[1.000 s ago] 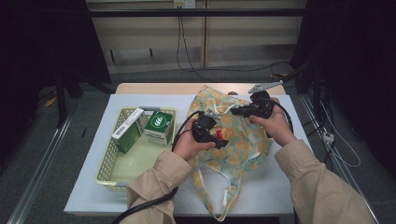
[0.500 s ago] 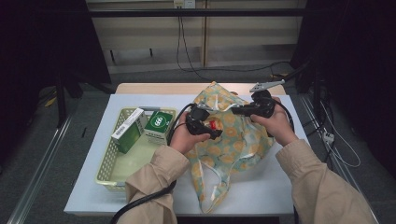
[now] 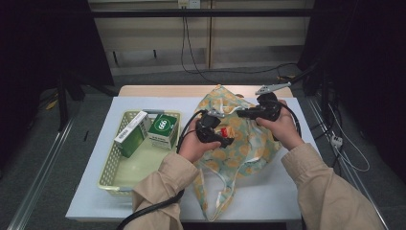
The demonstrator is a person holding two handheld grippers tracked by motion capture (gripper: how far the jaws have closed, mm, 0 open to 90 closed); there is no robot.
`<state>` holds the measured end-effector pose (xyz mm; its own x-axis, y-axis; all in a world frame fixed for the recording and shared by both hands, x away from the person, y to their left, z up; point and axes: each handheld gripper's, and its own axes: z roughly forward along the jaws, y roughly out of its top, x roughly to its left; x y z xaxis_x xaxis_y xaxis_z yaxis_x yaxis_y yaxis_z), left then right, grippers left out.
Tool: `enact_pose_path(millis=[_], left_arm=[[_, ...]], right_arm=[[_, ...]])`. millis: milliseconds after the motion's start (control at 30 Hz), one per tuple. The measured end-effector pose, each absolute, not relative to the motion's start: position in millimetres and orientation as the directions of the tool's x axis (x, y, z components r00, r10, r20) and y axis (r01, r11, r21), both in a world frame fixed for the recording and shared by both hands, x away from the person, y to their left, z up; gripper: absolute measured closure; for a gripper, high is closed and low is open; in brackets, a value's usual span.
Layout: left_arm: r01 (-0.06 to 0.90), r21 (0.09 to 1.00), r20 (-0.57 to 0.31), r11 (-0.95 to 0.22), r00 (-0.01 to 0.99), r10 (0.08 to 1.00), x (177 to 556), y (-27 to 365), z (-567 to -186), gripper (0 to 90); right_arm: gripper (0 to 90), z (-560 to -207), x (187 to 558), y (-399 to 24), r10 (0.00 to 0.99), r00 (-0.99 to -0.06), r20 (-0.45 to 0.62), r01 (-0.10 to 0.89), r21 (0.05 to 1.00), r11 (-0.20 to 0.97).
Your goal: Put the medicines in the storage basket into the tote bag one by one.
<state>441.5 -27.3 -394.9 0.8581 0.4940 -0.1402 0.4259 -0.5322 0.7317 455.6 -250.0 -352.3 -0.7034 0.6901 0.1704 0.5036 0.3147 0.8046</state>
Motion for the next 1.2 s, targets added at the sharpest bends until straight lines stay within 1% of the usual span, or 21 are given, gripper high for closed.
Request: enact_pose_path(millis=[133, 200, 333, 433, 500, 633, 667, 700, 767, 800, 967, 1100, 1200], left_arm=[[0.436, 0.726, -0.131, -0.532, 0.847, 0.515, 444, -33, -399, 20.5], [0.434, 0.726, -0.139, -0.534, 0.852, 0.505, 447, -35, -400, 20.5], [0.447, 0.725, -0.144, -0.524, 0.843, 0.519, 454, -42, -402, 20.4], [0.456, 0.723, -0.136, -0.519, 0.831, 0.54, 462, -47, -403, 20.4], [0.458, 0.73, -0.149, -0.507, 0.831, 0.536, 470, -50, -403, 20.4], [0.463, 0.749, -0.134, -0.474, 0.807, 0.576, 489, -57, -407, 19.9], [0.469, 0.758, -0.143, -0.454, 0.798, 0.585, 494, -59, -409, 18.6], [0.472, 0.763, -0.149, -0.441, 0.793, 0.59, 498, -61, -411, 15.3], [0.469, 0.76, -0.146, -0.449, 0.797, 0.586, 501, -64, -412, 12.2], [0.47, 0.753, -0.141, -0.46, 0.798, 0.586, 501, -65, -411, 12.0], [0.434, 0.735, -0.125, -0.521, 0.842, 0.526, 487, -64, -400, 11.4], [0.417, 0.734, -0.125, -0.536, 0.859, 0.497, 477, -54, -391, 11.3], [0.411, 0.741, -0.121, -0.532, 0.86, 0.496, 470, -44, -383, 11.1]], right_arm=[[89.6, -351, 455, -251, 0.691, -0.701, 0.18, 0.506, 0.807, 0.303], [89.7, -351, 455, -252, 0.688, -0.702, 0.183, 0.505, 0.809, 0.3], [89.7, -352, 455, -254, 0.686, -0.703, 0.188, 0.507, 0.809, 0.298], [89.7, -354, 458, -256, 0.69, -0.695, 0.202, 0.517, 0.807, 0.284], [89.7, -356, 460, -258, 0.693, -0.691, 0.205, 0.521, 0.806, 0.281], [89.7, -360, 466, -261, 0.707, -0.674, 0.216, 0.538, 0.799, 0.268], [89.7, -362, 468, -263, 0.713, -0.666, 0.22, 0.544, 0.797, 0.263], [89.6, -364, 470, -264, 0.719, -0.658, 0.225, 0.552, 0.793, 0.257], [89.7, -369, 473, -267, 0.73, -0.642, 0.234, 0.567, 0.786, 0.247], [89.7, -372, 475, -268, 0.734, -0.636, 0.237, 0.574, 0.782, 0.245], [89.7, -381, 478, -271, 0.748, -0.618, 0.242, 0.593, 0.769, 0.241], [89.6, -381, 475, -269, 0.754, -0.612, 0.237, 0.595, 0.767, 0.242], [89.7, -380, 472, -268, 0.757, -0.611, 0.232, 0.592, 0.768, 0.243]])
